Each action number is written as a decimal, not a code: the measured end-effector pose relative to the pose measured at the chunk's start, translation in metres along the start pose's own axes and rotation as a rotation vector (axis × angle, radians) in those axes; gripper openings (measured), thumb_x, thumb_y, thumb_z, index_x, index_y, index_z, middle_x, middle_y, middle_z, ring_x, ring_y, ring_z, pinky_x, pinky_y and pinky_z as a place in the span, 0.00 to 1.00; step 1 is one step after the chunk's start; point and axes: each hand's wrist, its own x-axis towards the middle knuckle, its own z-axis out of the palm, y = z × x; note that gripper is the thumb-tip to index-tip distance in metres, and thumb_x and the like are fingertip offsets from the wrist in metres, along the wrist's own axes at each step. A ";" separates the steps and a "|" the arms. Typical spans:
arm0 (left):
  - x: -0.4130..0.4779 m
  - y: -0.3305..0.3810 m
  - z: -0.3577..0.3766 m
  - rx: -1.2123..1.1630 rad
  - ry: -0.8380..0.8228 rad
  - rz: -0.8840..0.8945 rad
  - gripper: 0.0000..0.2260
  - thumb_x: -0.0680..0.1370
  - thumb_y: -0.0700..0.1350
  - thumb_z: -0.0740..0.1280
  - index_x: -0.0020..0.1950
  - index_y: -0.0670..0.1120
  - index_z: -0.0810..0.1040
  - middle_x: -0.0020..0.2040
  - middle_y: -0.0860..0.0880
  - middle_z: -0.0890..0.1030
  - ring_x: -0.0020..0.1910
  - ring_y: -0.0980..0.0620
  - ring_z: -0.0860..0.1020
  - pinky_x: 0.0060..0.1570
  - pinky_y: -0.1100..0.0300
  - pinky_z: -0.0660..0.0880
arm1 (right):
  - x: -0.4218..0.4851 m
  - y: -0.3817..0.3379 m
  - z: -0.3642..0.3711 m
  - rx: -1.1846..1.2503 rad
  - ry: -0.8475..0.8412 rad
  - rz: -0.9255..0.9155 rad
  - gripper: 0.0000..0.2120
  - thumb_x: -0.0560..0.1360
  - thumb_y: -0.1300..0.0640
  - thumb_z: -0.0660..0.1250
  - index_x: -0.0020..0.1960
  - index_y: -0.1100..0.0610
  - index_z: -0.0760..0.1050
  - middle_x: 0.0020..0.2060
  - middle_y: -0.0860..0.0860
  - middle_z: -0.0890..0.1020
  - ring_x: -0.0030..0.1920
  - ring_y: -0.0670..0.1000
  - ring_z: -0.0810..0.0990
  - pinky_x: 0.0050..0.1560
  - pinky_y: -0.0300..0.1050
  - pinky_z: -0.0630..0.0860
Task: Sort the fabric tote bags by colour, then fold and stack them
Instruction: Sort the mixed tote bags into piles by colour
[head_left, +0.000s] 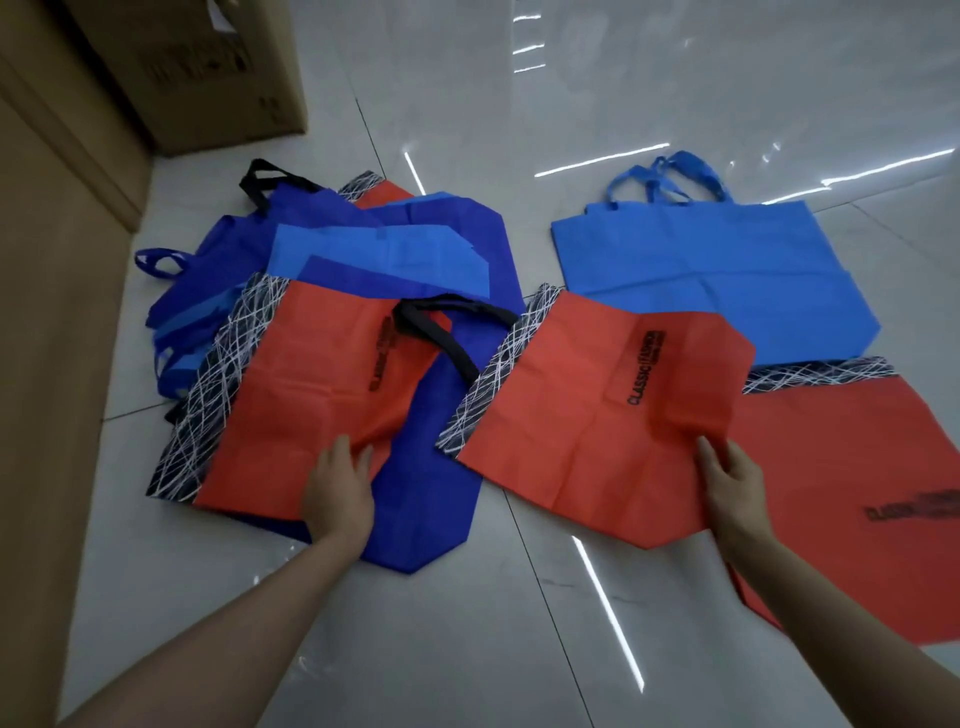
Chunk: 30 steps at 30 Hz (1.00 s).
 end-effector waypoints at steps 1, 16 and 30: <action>0.003 0.004 -0.004 -0.096 0.049 -0.024 0.11 0.81 0.47 0.59 0.54 0.39 0.73 0.49 0.40 0.77 0.47 0.41 0.75 0.43 0.51 0.70 | -0.002 0.000 -0.002 0.001 -0.011 0.011 0.08 0.80 0.59 0.61 0.45 0.54 0.77 0.41 0.52 0.79 0.41 0.44 0.73 0.37 0.32 0.72; -0.065 0.137 0.032 0.177 -0.506 0.625 0.19 0.80 0.56 0.57 0.64 0.44 0.68 0.77 0.48 0.54 0.76 0.48 0.51 0.72 0.43 0.52 | -0.027 -0.025 0.029 0.133 -0.276 0.225 0.08 0.81 0.53 0.59 0.54 0.48 0.77 0.48 0.46 0.82 0.45 0.42 0.81 0.49 0.38 0.78; -0.082 0.139 0.061 0.221 -0.809 0.940 0.47 0.66 0.76 0.40 0.76 0.47 0.53 0.78 0.48 0.46 0.76 0.53 0.46 0.71 0.57 0.40 | -0.028 -0.023 -0.029 0.062 0.159 0.052 0.12 0.77 0.70 0.59 0.57 0.60 0.74 0.48 0.52 0.80 0.47 0.47 0.77 0.53 0.43 0.74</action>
